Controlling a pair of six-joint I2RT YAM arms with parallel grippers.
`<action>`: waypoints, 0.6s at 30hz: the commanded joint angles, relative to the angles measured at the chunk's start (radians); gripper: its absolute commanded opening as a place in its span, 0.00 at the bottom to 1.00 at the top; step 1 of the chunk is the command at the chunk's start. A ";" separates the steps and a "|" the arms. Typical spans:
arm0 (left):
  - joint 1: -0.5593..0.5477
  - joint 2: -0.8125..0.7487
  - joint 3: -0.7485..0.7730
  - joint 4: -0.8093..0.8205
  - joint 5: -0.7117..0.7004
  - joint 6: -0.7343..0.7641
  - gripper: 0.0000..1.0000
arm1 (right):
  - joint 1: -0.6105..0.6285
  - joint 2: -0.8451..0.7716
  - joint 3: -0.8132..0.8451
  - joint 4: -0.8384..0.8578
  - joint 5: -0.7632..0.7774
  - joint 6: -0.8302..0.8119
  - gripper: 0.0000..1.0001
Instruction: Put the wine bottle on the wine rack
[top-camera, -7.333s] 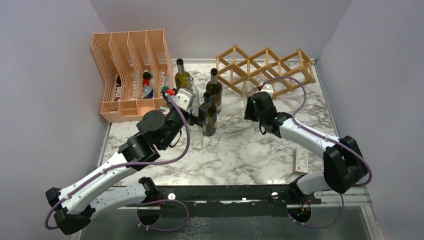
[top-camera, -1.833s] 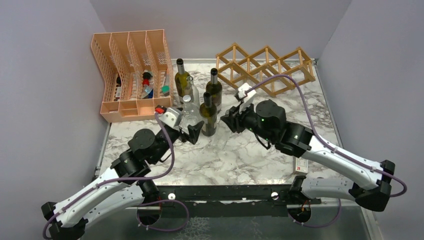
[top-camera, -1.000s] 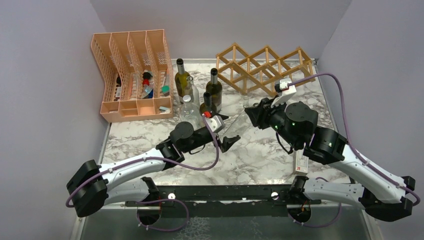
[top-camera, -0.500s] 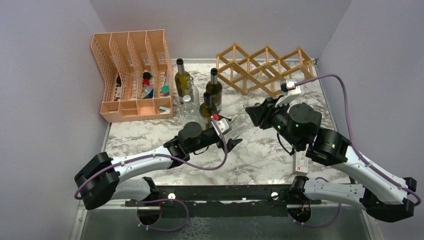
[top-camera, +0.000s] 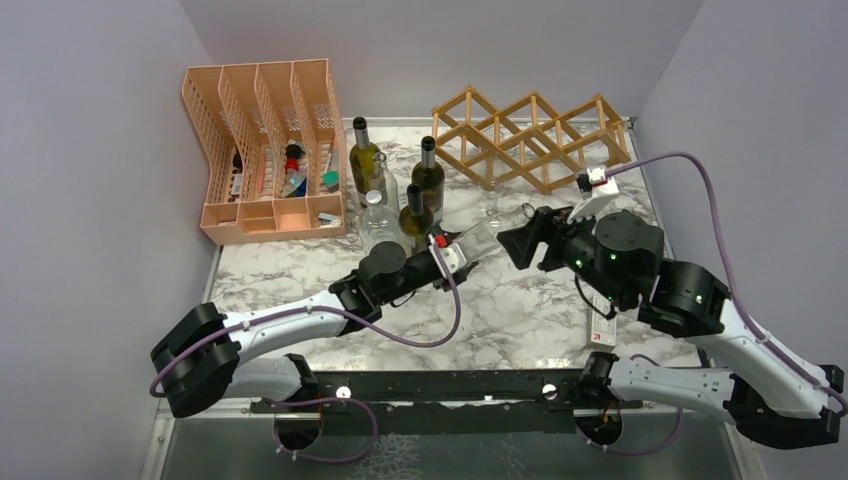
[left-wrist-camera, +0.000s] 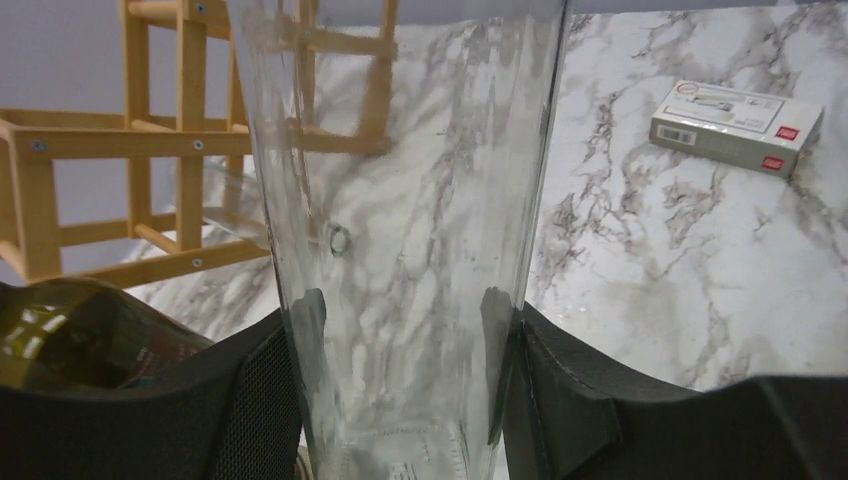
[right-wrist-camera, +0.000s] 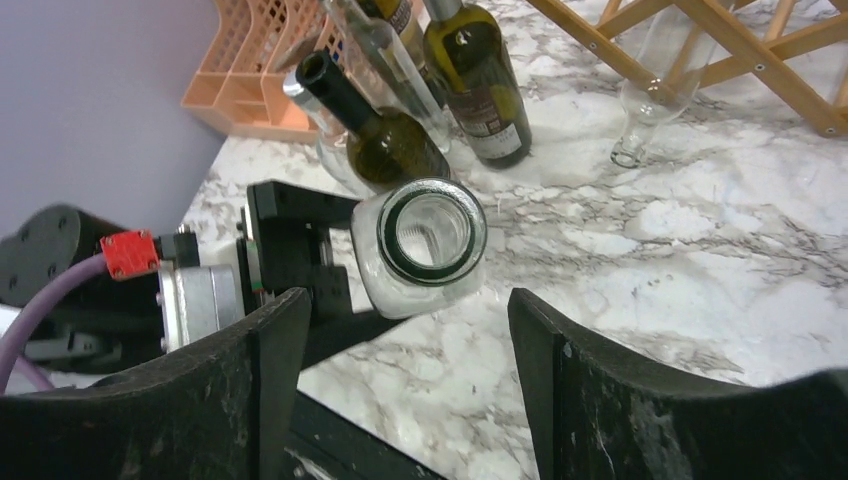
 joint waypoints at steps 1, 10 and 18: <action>0.002 -0.001 0.065 0.075 0.084 0.241 0.00 | 0.005 -0.047 0.110 -0.222 -0.098 -0.020 0.81; -0.019 0.034 0.129 0.072 0.166 0.611 0.00 | 0.005 -0.032 0.288 -0.365 -0.112 -0.081 0.87; -0.043 0.079 0.228 0.023 0.186 0.948 0.00 | 0.005 0.037 0.288 -0.434 -0.084 -0.148 0.87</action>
